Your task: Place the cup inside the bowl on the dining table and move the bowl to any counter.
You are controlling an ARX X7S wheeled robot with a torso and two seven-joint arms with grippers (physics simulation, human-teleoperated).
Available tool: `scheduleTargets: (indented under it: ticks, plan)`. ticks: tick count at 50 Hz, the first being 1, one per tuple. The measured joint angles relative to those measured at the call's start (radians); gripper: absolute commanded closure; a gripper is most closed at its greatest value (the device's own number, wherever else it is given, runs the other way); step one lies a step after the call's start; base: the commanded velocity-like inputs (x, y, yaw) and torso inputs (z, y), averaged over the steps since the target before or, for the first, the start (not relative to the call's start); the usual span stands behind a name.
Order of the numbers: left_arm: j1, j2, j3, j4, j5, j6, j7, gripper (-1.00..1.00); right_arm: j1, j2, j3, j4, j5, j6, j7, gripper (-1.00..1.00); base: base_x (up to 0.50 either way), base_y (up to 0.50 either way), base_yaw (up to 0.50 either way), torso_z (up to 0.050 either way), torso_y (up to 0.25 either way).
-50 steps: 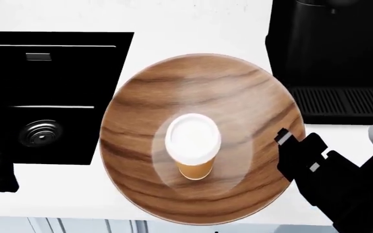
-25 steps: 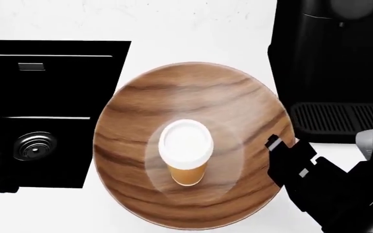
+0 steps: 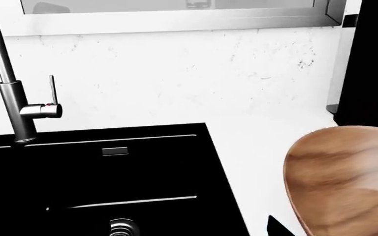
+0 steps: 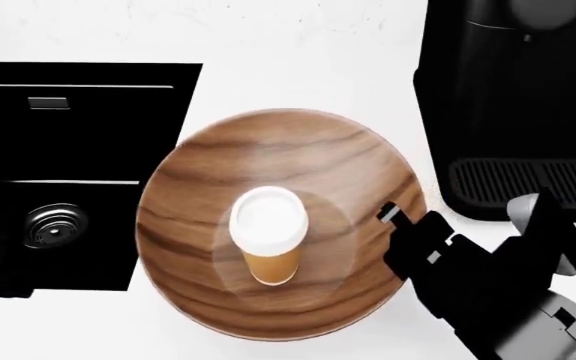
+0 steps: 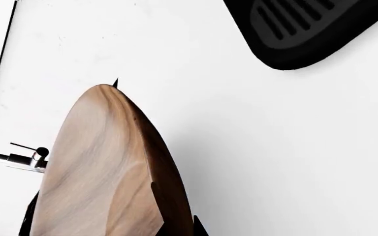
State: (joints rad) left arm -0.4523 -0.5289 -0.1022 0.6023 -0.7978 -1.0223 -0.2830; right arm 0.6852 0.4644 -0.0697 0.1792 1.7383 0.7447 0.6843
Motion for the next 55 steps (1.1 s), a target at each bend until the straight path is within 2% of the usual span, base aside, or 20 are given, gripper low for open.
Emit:
scheduleTargets:
  ticks: [27, 45, 46, 55]
  plan:
    - [0.021, 0.0, -0.002, -0.001, -0.001, 0.02, -0.006, -1.0, 0.096, -0.067, -0.076, 0.2, -0.13, -0.062, -0.091, 1.0, 0.0, 0.0, 0.0, 0.0, 0.0]
    - [0.028, -0.002, -0.001, -0.004, -0.004, 0.03, -0.007, -1.0, 0.1, -0.076, -0.085, 0.225, -0.147, -0.082, -0.101, 1.0, 0.0, 0.0, 0.0, 0.0, 0.0]
    - [0.029, -0.002, 0.0, -0.004, -0.003, 0.031, -0.006, -1.0, 0.099, -0.075, -0.085, 0.224, -0.148, -0.082, -0.102, -1.0, 0.0, 0.0, 0.0, 0.0, 0.0]
    - [0.035, -0.003, 0.001, -0.008, -0.001, 0.04, -0.005, -1.0, 0.094, -0.073, -0.083, 0.215, -0.139, -0.08, -0.106, -1.0, 0.0, 0.0, 0.0, 0.0, 0.0]
